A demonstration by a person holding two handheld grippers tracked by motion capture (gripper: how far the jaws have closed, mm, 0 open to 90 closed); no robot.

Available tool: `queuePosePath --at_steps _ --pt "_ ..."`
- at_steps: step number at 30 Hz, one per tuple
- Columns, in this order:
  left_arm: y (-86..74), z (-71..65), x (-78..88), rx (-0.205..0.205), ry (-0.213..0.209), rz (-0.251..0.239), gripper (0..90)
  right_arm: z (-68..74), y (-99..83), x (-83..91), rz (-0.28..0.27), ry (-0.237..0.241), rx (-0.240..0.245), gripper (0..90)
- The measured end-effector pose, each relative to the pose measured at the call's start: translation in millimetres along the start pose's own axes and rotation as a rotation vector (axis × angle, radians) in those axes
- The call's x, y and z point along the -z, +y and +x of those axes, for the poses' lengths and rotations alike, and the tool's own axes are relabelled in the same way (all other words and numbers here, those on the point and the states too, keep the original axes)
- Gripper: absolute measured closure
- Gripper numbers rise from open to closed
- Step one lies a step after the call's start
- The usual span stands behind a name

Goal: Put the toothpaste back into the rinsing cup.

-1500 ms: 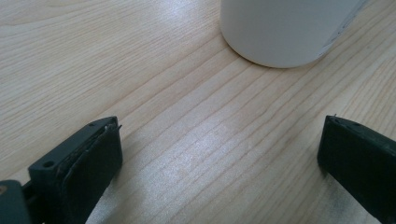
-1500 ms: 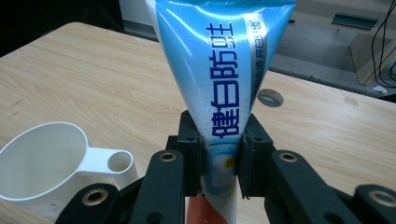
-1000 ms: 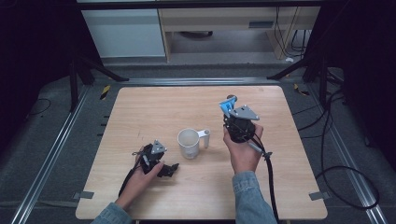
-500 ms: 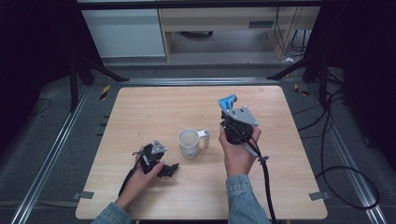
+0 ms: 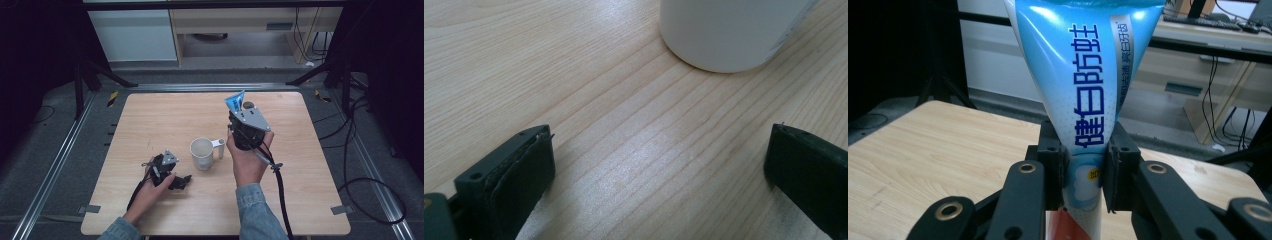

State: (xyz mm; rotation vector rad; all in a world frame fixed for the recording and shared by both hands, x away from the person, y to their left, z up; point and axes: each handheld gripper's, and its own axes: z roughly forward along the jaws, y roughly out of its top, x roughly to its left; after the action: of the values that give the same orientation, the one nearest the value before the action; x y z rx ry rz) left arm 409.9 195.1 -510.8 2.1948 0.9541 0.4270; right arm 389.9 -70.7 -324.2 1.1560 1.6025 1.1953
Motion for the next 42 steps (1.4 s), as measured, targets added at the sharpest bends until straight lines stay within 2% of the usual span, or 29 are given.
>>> queuePosePath --at_steps 7,14,21,25,27,42 --pt "0.1 0.1 0.1 0.0 -0.001 0.002 0.0 11.6 7.8 1.0 -0.029 0.026 0.01 73.6" --pt "0.1 -0.1 -0.1 0.002 0.0 -0.001 0.0 19.2 8.1 -2.7 -0.05 0.044 -0.013 73.6" --pt "0.2 0.0 -0.1 0.002 -0.002 0.0 0.0 36.9 7.8 -7.0 -0.071 0.072 -0.024 73.6" --pt "0.2 0.0 -0.1 0.002 -0.002 0.001 0.0 43.6 4.8 -10.2 -0.068 0.093 -0.035 73.6" --pt "0.2 0.0 -0.1 0.002 -0.002 0.001 0.0 46.8 2.7 -12.6 -0.066 0.114 -0.068 73.6" --pt "0.3 -0.1 -0.1 0.0 -0.001 0.001 0.0 63.6 -10.4 -22.7 -0.058 0.138 -0.091 73.6"
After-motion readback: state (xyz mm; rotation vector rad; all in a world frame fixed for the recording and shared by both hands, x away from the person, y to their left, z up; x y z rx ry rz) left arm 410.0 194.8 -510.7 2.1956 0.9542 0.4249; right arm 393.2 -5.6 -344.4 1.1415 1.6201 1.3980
